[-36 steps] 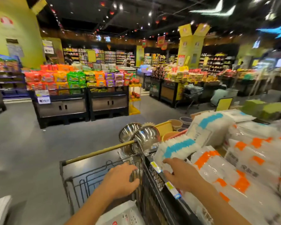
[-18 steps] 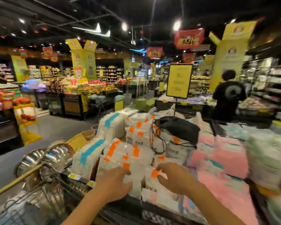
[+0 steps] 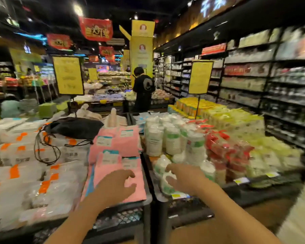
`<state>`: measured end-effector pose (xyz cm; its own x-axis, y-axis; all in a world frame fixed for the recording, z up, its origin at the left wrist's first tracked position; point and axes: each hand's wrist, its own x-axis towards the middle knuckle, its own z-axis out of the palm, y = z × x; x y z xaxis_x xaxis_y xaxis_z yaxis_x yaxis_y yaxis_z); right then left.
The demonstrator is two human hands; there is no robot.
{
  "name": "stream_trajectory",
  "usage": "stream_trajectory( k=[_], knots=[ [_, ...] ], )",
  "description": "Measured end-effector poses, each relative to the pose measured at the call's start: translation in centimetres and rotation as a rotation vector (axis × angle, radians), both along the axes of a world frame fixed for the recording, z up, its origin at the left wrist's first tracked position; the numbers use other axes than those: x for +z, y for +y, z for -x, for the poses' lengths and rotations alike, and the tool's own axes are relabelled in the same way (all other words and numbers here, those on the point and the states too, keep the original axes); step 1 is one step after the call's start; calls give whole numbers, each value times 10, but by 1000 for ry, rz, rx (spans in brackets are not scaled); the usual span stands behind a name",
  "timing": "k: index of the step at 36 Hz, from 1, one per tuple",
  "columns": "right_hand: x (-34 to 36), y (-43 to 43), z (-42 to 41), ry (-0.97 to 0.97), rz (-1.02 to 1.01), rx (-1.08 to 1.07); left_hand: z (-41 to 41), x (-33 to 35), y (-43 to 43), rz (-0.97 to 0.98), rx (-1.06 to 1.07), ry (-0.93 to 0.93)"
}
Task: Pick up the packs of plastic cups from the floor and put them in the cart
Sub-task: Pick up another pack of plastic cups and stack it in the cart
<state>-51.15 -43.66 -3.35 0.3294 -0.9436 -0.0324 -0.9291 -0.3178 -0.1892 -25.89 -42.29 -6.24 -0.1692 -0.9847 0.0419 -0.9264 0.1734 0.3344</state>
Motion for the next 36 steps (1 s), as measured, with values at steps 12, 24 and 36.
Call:
stream_trajectory(
  k=[12,24,36],
  knots=[
    [-16,55,210,-50,-16,-424,223,0,-45,-59,-462,-32],
    [-5,134,314,-107,62,-972,390,-2,-73,-29,-1002,-37],
    [-18,267,401,-114,84,-1393,554,-7,3,-80,-1338,-32]
  ],
)
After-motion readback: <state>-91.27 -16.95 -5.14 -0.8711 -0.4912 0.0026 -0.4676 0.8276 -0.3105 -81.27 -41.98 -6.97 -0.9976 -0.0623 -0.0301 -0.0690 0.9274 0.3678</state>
